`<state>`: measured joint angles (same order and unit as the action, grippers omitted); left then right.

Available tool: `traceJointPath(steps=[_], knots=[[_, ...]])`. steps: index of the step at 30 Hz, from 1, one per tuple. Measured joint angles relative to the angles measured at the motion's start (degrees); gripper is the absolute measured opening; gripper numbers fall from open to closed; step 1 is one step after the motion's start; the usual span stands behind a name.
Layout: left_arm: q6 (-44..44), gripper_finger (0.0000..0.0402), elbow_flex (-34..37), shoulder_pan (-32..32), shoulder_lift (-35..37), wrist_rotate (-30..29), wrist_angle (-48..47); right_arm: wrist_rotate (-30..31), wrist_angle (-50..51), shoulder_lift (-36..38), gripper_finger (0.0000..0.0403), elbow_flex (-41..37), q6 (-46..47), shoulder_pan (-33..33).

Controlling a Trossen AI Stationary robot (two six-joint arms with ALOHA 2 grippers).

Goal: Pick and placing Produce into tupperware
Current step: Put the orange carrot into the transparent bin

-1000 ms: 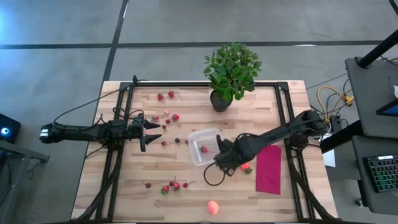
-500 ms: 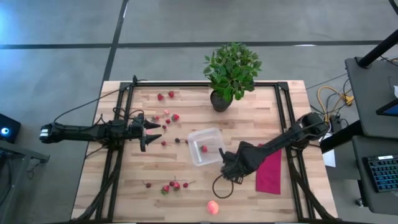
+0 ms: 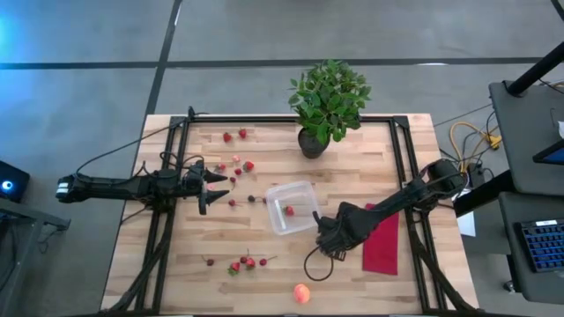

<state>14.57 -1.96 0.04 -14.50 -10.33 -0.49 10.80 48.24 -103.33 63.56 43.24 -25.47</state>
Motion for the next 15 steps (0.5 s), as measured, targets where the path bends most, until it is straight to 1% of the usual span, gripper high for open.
traceJointPath(steps=[6, 8, 10, 12, 15], knots=[[0.0, 0.0238, 0.0, 0.0, 0.0, 0.0, 0.0, 1.5, -0.7, 4.6, 0.0224, -1.5, 0.9, 0.2], [0.0, 0.0238, 0.0, 0.0, 0.0, 0.0, 0.0, 1.0, -0.4, 6.6, 0.0223, -2.6, 3.7, 0.8], [0.0, 0.0238, 0.0, 0.0, -0.1, 0.0, 0.0, -0.8, 0.4, 8.7, 0.0220, -4.3, 10.4, 2.3], [0.0, 0.0238, 0.0, 0.0, 0.0, 0.0, 0.0, -3.7, 1.1, 11.2, 0.0217, -6.6, 20.4, 4.1], [0.0, 0.0238, 0.0, 0.0, -0.1, 0.0, 0.0, -11.9, 1.0, 15.0, 0.0215, -11.2, 39.4, 6.4]])
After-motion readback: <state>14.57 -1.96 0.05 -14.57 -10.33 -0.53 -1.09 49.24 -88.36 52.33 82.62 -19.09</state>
